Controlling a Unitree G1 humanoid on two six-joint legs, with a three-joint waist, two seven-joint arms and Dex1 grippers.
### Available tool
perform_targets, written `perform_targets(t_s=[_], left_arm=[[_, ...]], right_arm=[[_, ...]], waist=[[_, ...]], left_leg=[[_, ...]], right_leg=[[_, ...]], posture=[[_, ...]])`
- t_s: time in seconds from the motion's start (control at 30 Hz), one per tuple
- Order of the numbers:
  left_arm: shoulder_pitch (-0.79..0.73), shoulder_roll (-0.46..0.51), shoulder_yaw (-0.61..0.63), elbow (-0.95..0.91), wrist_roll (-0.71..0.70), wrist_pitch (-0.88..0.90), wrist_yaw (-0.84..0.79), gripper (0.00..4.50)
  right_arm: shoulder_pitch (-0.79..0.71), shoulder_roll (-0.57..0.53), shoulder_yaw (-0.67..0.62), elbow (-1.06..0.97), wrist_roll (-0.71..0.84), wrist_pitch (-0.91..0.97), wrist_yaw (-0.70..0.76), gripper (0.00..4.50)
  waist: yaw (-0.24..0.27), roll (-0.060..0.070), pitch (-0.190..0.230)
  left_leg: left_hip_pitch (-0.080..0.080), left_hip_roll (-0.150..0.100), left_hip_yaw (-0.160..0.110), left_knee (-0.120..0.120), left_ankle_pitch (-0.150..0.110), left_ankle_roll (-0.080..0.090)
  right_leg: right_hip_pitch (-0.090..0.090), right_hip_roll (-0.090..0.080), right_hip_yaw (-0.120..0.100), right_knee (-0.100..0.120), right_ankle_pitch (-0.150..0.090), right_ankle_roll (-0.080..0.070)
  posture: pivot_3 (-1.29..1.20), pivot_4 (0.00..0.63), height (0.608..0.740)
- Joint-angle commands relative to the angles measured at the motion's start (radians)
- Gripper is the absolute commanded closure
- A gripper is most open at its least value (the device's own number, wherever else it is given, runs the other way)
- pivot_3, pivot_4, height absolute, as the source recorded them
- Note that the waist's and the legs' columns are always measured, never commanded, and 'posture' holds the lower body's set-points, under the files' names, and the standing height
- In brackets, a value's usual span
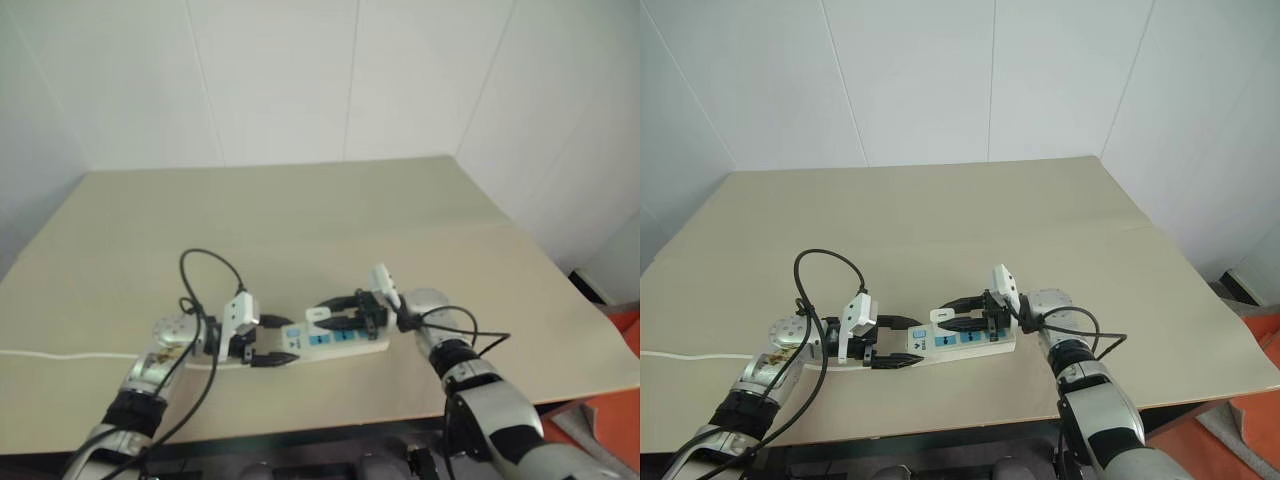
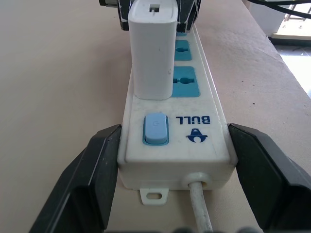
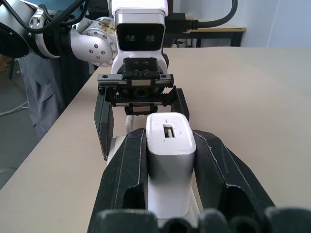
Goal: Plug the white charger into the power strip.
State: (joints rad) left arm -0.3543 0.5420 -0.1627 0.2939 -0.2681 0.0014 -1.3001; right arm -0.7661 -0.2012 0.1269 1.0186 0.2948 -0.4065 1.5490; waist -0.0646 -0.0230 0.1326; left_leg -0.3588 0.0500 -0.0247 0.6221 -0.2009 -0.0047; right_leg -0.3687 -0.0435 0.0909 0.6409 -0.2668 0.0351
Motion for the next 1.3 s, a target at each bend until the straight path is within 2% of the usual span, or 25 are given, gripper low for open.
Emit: perform_targets(t_s=[0.03, 0.1, 0.3, 0.5, 0.57, 0.63, 0.77, 0.87, 0.93, 1.0, 1.1, 1.3], left_arm=[[0.007, 0.008, -0.024, -0.002, 0.017, -0.007, -0.031, 1.31], [0.009, 0.007, -0.025, -0.003, 0.017, -0.007, -0.028, 1.31], [0.009, 0.008, -0.028, 0.001, 0.017, -0.008, -0.024, 1.31], [-0.001, 0.001, -0.029, 0.007, 0.000, 0.020, -0.035, 1.31], [-0.011, 0.001, -0.024, -0.004, -0.028, 0.071, -0.050, 0.59], [-0.014, -0.011, 0.001, -0.024, -0.074, 0.094, -0.067, 0.06], [-0.018, 0.007, 0.054, -0.056, -0.143, 0.128, -0.106, 0.02], [-0.018, 0.023, 0.121, -0.071, -0.173, 0.118, -0.080, 0.02], [-0.022, 0.054, 0.166, -0.093, -0.212, 0.177, -0.076, 0.02], [-0.011, 0.098, 0.205, -0.115, -0.244, 0.214, -0.100, 0.02], [0.022, 0.147, 0.243, -0.122, -0.239, 0.187, -0.110, 0.02], [0.105, 0.250, 0.266, -0.052, -0.138, 0.052, -0.113, 0.02]], right_arm=[[0.073, -0.049, 0.053, 0.088, -0.126, -0.005, -0.017, 2.65], [0.079, -0.049, 0.046, 0.084, -0.126, -0.026, -0.015, 2.14], [0.086, -0.070, 0.031, 0.061, -0.103, -0.063, 0.056, 0.04], [0.085, -0.107, 0.046, 0.020, -0.092, -0.079, 0.065, 0.01], [0.084, -0.114, 0.043, 0.014, -0.092, -0.085, 0.065, 0.00], [0.086, -0.128, 0.048, -0.004, -0.081, -0.080, 0.065, 0.00], [0.102, -0.177, 0.052, -0.104, -0.013, -0.031, 0.065, 0.00], [0.134, -0.244, 0.021, -0.256, 0.084, 0.061, 0.065, 0.00], [0.177, -0.314, -0.014, -0.394, 0.151, 0.150, 0.065, 0.00], [0.235, -0.428, -0.037, -0.541, 0.228, 0.251, 0.065, 0.00], [0.320, -0.565, -0.090, -0.667, 0.279, 0.290, 0.065, 0.00], [0.475, -0.790, -0.247, -0.731, 0.263, 0.282, 0.064, 0.00]], waist=[[0.001, 0.000, 0.000], [0.003, -0.002, -0.001], [0.005, -0.006, -0.003], [0.009, -0.007, -0.002], [0.009, -0.007, -0.002], [0.009, -0.008, -0.002], [0.018, -0.008, 0.002], [0.024, -0.006, 0.005], [0.030, -0.005, 0.007], [0.033, -0.001, 0.013], [0.037, 0.003, 0.016], [0.037, 0.003, 0.018]], left_leg=[[0.001, 0.000, 0.000, 0.000, 0.000, 0.000], [0.000, 0.000, 0.000, -0.001, -0.002, -0.003], [-0.002, 0.000, 0.000, -0.001, -0.002, -0.003], [-0.004, 0.000, 0.000, -0.001, -0.002, -0.004], [-0.005, 0.000, 0.000, -0.001, -0.002, -0.003], [-0.007, 0.000, 0.000, -0.001, -0.002, -0.003], [-0.012, 0.000, -0.001, -0.001, 0.000, 0.000], [-0.018, 0.000, 0.000, -0.001, 0.000, -0.001], [-0.031, -0.001, -0.001, 0.000, 0.000, 0.000], [-0.035, -0.001, -0.001, 0.000, -0.001, 0.000], [-0.047, -0.002, 0.000, 0.000, -0.002, 0.001], [-0.045, -0.002, 0.001, -0.006, -0.004, 0.005]], right_leg=[[0.000, 0.000, 0.000, 0.000, 0.000, 0.000], [-0.001, 0.000, 0.000, -0.001, 0.000, 0.000], [0.000, 0.000, 0.000, -0.003, -0.002, 0.000], [-0.001, 0.000, 0.000, -0.004, -0.002, 0.000], [-0.001, 0.000, 0.000, -0.005, -0.002, 0.000], [-0.001, 0.000, 0.000, -0.006, -0.002, 0.000], [-0.003, 0.000, 0.000, -0.010, -0.001, 0.001], [-0.007, -0.001, 0.000, -0.011, -0.001, 0.001], [-0.020, -0.001, 0.000, -0.011, 0.006, 0.002], [-0.023, -0.001, -0.001, -0.011, 0.006, 0.003], [-0.035, -0.002, 0.000, -0.011, 0.006, 0.004], [-0.035, -0.002, 0.000, -0.016, 0.006, 0.004]], posture=[[0.00, 0.150, 0.740], [0.00, 0.150, 0.740], [0.00, 0.150, 0.740], [0.00, 0.150, 0.740], [0.00, 0.150, 0.740], [0.00, 0.150, 0.740], [0.00, 0.150, 0.740], [0.00, 0.150, 0.740], [0.00, 0.150, 0.740], [0.00, 0.150, 0.740], [0.00, 0.150, 0.740], [0.00, 0.150, 0.740]])
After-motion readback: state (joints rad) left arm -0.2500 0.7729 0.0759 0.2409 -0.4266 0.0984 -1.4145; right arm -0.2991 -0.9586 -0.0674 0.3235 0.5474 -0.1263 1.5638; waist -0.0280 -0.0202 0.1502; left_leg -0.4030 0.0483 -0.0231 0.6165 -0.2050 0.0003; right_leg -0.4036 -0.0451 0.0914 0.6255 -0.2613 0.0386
